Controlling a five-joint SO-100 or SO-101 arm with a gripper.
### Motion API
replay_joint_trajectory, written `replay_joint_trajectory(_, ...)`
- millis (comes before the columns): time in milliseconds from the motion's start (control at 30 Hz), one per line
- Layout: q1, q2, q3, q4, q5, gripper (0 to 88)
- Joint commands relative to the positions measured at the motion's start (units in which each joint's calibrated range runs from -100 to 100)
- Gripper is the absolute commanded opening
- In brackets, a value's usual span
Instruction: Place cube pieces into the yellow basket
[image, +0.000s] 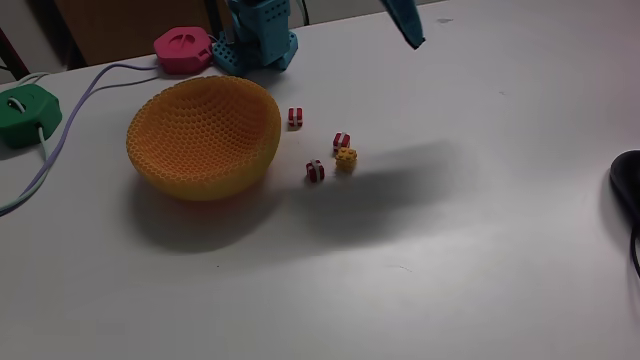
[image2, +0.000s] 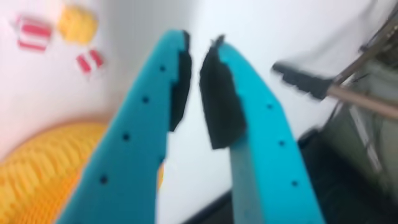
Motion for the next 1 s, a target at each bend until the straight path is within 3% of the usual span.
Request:
replay_joint_trajectory(0,-8.16,-1.49,6.12,-6.76,-3.13,19.5)
replay_joint_trajectory(100,-9.19,1.54,7.47,-7.02,-5.76,23.8)
replay_joint_trajectory(467,-7.04,0.03,15.65,-6.41,-25.54,31.9)
replay_joint_trajectory(633,-2.48,-2.24,25.96,-17.53,-22.52,32.6)
replay_joint_trajectory(800,3.39,1.26,24.13,-19.01,-16.70,31.9)
replay_joint_trajectory(967,6.94,6.75,20.18,-15.10,-19.83,29.3)
